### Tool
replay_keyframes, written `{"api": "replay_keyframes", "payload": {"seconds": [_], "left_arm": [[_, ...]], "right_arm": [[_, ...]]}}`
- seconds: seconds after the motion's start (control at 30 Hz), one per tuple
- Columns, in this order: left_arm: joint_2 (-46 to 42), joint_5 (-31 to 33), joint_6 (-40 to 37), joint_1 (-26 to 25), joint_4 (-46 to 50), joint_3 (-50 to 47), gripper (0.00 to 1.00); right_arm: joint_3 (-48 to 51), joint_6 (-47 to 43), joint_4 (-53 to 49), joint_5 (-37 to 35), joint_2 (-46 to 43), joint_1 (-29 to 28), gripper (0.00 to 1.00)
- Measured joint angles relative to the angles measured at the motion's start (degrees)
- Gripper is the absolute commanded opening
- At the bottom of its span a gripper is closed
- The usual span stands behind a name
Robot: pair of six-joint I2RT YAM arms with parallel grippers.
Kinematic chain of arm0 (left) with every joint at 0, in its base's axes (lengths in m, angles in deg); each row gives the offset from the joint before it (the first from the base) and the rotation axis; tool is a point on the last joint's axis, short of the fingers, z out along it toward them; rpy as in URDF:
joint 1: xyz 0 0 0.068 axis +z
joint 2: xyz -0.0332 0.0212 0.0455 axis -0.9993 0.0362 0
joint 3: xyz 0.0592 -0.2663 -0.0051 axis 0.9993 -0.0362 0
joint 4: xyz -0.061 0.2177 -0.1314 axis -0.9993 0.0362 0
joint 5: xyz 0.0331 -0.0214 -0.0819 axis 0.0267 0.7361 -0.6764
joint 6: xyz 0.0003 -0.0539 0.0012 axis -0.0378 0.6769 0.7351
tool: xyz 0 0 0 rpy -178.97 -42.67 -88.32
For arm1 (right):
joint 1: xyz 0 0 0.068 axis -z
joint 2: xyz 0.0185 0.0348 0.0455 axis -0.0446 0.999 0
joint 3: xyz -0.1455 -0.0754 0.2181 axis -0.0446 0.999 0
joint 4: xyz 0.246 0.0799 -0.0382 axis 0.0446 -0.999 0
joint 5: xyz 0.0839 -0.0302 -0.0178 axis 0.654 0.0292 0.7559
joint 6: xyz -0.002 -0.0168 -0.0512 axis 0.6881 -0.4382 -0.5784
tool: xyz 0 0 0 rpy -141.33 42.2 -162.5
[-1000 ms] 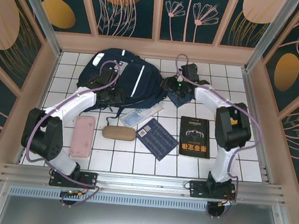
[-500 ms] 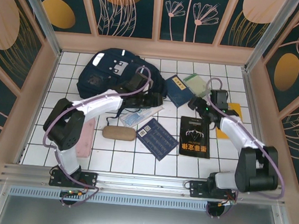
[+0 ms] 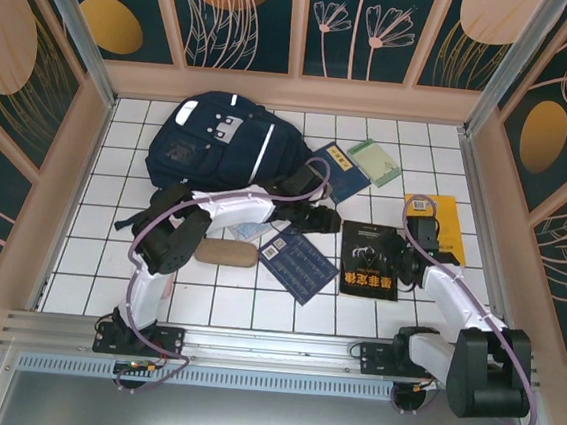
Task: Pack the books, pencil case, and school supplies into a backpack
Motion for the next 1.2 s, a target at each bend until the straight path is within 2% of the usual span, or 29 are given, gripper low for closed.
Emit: {"api": "replay_keyframes", "payload": {"seconds": [0.17,0.27,0.43,0.6,0.7,1.03,1.2], "left_arm": [[4.09,-1.01,-1.73,-1.7,1.55,3.74,0.52],[6.21,-1.22,-2.73,-2.6,2.93,5.62,0.52],[8.55,-0.57,-3.87,-3.32,5.27,8.39,0.49],[9.05,4.59,-5.18,-3.15,10.78,11.02,0.42],[9.75,6.99,-5.73,-3.32,13.22,12.76,0.41],[9.97,10.91,-6.45,-4.02,15.67,14.03,0.43],[9.62,10.56,-6.73,-4.0,14.53,13.0,0.38]], "right_arm": [[0.92,0.87,0.17,-0.28,-1.11,0.04,0.8],[1.42,0.96,0.72,-0.02,-1.42,0.04,0.73],[3.91,1.22,5.18,4.94,-2.62,0.46,0.69],[5.46,1.53,9.97,11.37,-2.97,0.35,0.69],[5.51,1.38,10.29,14.6,-2.91,-0.31,0.72],[3.54,-0.02,7.89,14.05,-0.04,-0.46,0.72],[5.42,-1.64,10.95,16.98,-0.79,-0.09,0.68]]}}
